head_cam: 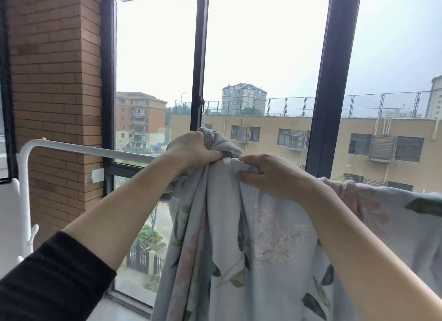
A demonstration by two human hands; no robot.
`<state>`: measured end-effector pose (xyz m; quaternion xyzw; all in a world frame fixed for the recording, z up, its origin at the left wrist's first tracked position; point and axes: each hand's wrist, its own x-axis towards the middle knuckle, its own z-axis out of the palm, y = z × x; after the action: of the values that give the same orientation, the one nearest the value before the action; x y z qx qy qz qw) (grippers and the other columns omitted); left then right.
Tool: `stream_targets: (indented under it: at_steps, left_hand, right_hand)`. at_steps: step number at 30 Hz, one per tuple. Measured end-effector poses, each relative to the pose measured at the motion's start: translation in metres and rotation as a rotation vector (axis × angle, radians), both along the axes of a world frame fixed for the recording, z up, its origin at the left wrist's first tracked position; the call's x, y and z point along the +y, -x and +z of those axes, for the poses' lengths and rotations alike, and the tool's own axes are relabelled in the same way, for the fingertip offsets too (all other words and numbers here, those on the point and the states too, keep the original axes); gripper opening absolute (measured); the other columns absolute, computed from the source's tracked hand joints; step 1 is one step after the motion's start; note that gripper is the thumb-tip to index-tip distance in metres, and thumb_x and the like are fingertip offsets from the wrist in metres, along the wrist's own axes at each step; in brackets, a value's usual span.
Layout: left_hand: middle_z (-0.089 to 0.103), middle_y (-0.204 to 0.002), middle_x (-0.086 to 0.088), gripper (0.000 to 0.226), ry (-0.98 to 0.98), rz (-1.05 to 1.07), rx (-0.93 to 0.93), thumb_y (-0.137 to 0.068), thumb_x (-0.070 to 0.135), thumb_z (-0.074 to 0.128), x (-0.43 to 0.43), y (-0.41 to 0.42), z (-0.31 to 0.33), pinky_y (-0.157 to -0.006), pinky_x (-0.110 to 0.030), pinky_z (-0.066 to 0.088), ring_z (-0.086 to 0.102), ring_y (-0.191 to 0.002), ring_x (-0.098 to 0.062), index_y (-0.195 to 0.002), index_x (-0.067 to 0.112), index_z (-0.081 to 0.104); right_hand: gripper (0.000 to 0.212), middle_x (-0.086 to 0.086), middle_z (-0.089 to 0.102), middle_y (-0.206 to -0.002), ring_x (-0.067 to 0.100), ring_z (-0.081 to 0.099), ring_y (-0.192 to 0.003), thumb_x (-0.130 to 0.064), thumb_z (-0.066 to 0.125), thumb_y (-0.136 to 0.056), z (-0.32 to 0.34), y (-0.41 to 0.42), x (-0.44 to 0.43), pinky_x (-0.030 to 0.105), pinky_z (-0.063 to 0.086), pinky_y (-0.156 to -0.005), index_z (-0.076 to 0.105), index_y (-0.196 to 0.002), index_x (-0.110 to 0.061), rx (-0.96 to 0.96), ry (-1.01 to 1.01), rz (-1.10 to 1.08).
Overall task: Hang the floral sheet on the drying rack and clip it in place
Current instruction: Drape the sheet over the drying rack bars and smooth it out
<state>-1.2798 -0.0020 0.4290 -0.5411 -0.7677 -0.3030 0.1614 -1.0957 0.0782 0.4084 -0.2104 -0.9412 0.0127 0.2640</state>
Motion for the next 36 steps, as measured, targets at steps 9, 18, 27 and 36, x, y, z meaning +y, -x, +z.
stream_targets:
  at_steps: [9,18,27,36]
  left_hand:
    - [0.068,-0.1,0.015,0.066,-0.43,-0.22,-0.417,-0.056,0.068,0.076,-0.055,0.008,-0.054,-0.075,-0.023,0.052,0.065,-0.09,-0.003,-0.106,0.026,0.064]
    - [0.051,-0.136,0.0,0.126,-0.298,-0.176,-0.74,-0.034,0.092,0.059,-0.097,0.034,-0.167,-0.068,-0.025,0.058,0.064,-0.092,-0.01,-0.137,0.023,0.038]
    - [0.07,-0.106,-0.006,0.103,-0.328,-0.402,-1.183,-0.034,0.045,0.094,-0.068,-0.001,-0.191,-0.077,-0.031,0.057,0.07,-0.096,-0.022,-0.123,0.022,0.046]
    - [0.039,-0.049,-0.001,0.034,-0.273,-0.468,-1.095,-0.065,0.034,0.081,-0.062,0.001,-0.144,-0.049,-0.026,0.024,0.029,-0.044,-0.013,-0.061,0.014,0.054]
  right_hand:
    - [0.011,-0.019,0.053,-0.064,0.009,0.054,-0.069,-0.041,0.056,-0.09,0.001,-0.007,0.014,0.031,0.044,-0.066,0.054,-0.079,-0.043,-0.003,0.073,0.037]
    - [0.01,-0.012,0.052,-0.063,0.007,0.047,-0.055,-0.038,0.057,-0.091,0.001,0.002,0.012,0.026,0.036,-0.053,0.065,-0.091,-0.033,-0.001,0.106,0.069]
    - [0.014,-0.013,0.049,-0.057,0.003,0.043,-0.051,-0.039,0.057,-0.092,0.002,-0.002,0.008,0.026,0.033,-0.051,0.058,-0.078,-0.037,-0.006,0.095,0.069]
    - [0.026,-0.01,0.047,-0.056,0.007,0.041,-0.051,-0.037,0.056,-0.092,0.002,-0.004,0.011,0.029,0.032,-0.053,0.052,-0.068,-0.03,-0.02,0.083,0.065]
